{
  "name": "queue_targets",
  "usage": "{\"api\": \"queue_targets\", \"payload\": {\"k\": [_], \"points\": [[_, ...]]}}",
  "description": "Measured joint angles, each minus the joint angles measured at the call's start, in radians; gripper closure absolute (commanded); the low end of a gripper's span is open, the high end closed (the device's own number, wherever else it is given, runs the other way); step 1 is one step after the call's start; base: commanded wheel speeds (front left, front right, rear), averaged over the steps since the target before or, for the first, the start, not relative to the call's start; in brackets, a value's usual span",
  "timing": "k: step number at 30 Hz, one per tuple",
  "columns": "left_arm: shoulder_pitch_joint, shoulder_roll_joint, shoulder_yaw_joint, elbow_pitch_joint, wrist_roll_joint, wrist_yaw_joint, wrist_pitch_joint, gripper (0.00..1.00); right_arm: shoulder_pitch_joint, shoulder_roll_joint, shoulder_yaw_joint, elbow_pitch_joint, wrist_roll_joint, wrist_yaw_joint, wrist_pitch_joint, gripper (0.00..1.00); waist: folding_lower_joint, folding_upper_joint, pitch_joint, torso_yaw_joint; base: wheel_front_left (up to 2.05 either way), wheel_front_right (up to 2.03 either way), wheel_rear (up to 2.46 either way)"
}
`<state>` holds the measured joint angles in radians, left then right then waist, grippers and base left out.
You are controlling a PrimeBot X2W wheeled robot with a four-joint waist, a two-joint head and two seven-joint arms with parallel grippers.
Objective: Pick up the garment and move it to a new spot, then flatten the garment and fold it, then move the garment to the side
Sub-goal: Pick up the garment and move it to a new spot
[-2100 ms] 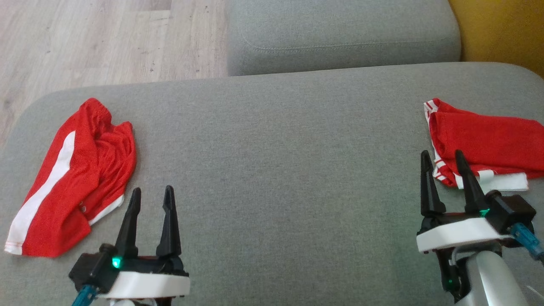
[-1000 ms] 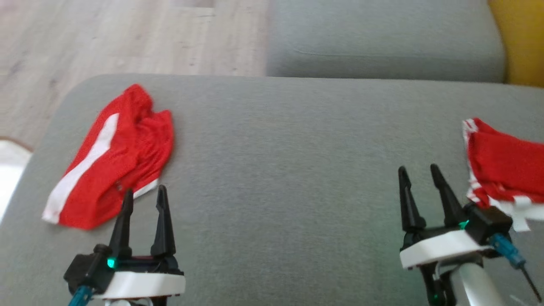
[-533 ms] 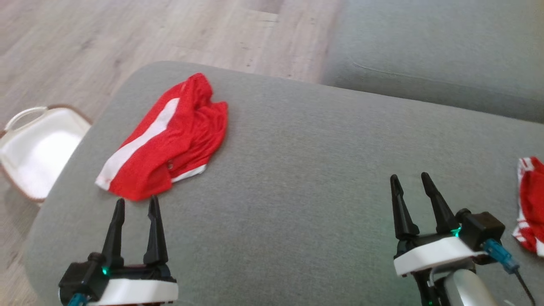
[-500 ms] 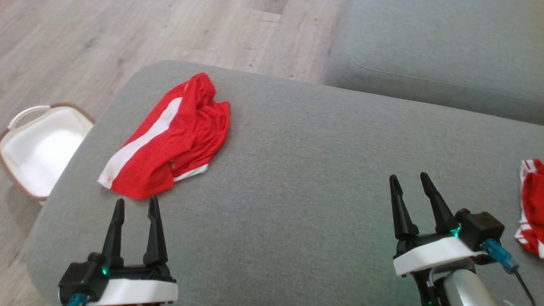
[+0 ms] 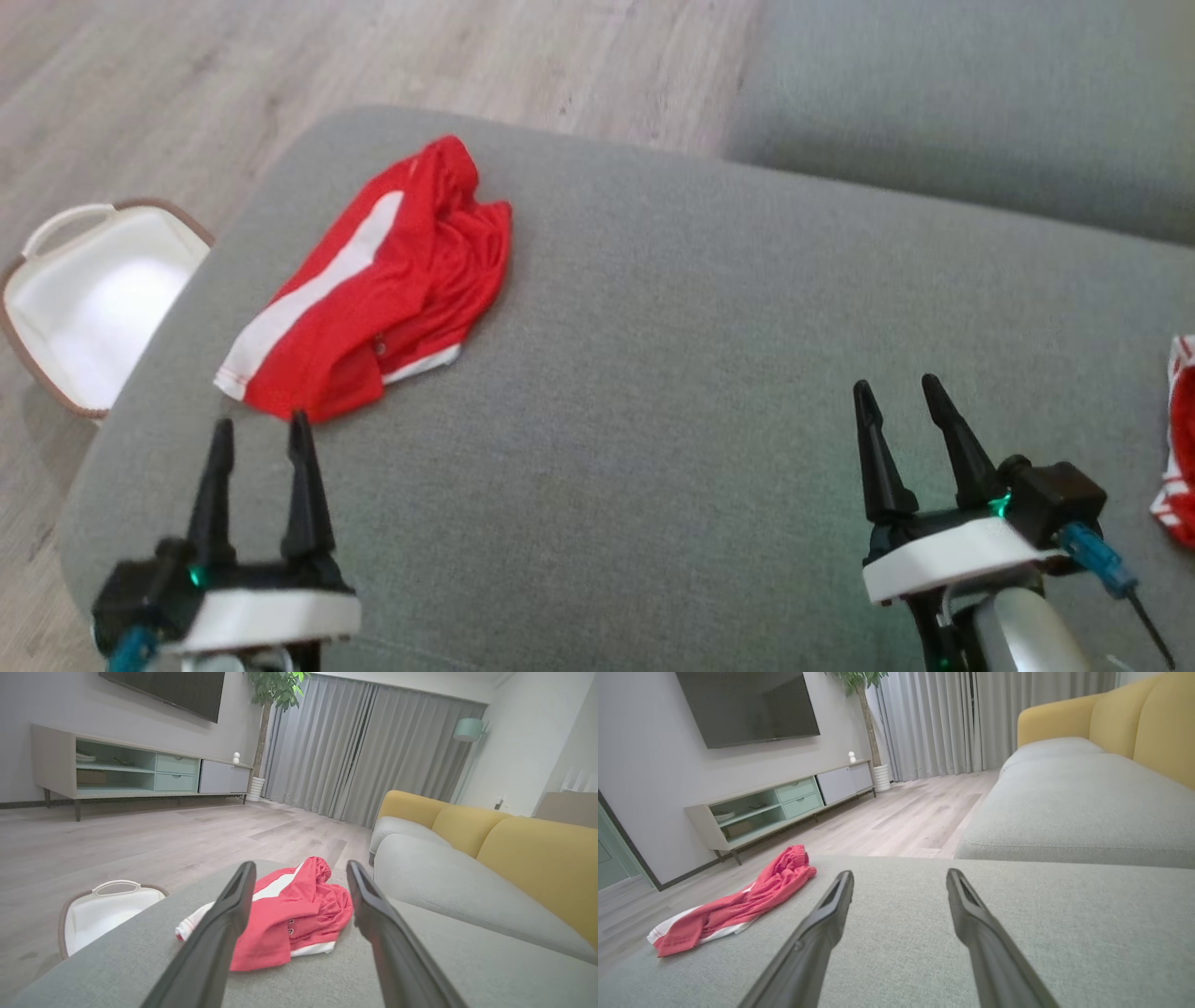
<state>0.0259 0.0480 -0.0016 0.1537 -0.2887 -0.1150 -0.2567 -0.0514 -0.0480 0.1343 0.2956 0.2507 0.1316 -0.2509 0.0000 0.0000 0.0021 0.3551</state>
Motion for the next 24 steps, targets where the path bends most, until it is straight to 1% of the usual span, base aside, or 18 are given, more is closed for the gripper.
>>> {"api": "queue_targets", "payload": {"k": [3,5,8,9,11,13,17,19,21,24], "points": [[-0.074,0.015,0.014,0.06,0.018,-0.001,0.0,0.0,-0.009,0.0,-0.01,-0.012,-0.025,0.0,0.0,0.0,0.0001,0.0,0.037,-0.013,0.0,0.0,0.0],[-0.144,0.047,0.013,0.129,0.035,-0.007,0.005,0.0,-0.026,0.0,-0.015,-0.018,-0.041,0.0,0.0,0.0,0.0002,0.0,0.065,-0.023,0.0,0.0,0.0],[-0.266,0.111,0.016,0.244,0.044,-0.008,0.069,0.0,-0.058,0.0,-0.02,-0.041,-0.071,0.0,0.0,0.0,0.0002,0.0,0.112,-0.039,0.0,0.0,0.0],[-0.266,0.111,0.016,0.244,0.044,-0.008,0.069,0.0,-0.058,0.0,-0.02,-0.041,-0.071,0.0,0.0,0.0,0.0002,0.0,0.112,-0.039,0.0,0.0,0.0],[-0.354,0.154,0.02,0.331,0.048,-0.008,0.137,0.0,-0.081,0.0,-0.027,-0.055,-0.088,0.0,0.0,0.0,0.0003,0.0,0.146,-0.05,0.0,0.0,0.0],[-0.442,0.192,0.033,0.438,0.052,0.002,0.242,0.0,-0.099,-0.001,-0.038,-0.074,-0.104,0.0,0.001,0.0,0.0003,0.0,0.179,-0.061,0.0,0.0,0.0],[-0.569,0.249,0.035,0.603,0.049,0.0,0.363,0.0,-0.124,-0.001,-0.06,-0.126,-0.13,0.0,0.017,0.0,0.0003,0.0,0.244,-0.083,0.0,0.0,0.0],[-0.615,0.263,0.031,0.672,0.035,-0.001,0.413,0.0,-0.136,-0.001,-0.074,-0.149,-0.142,0.0,0.034,0.0,0.0003,0.0,0.272,-0.095,0.0,0.0,0.0],[-0.651,0.275,0.005,0.728,0.031,-0.01,0.458,0.0,-0.149,-0.001,-0.083,-0.169,-0.153,0.0,0.046,0.0,0.0003,0.0,0.3,-0.106,0.0,0.0,0.0],[-0.699,0.277,-0.008,0.811,-0.009,-0.01,0.533,0.0,-0.157,-0.001,-0.088,-0.194,-0.164,0.0,0.058,0.0,0.0003,0.0,0.334,-0.122,0.0,0.0,0.0]]}}
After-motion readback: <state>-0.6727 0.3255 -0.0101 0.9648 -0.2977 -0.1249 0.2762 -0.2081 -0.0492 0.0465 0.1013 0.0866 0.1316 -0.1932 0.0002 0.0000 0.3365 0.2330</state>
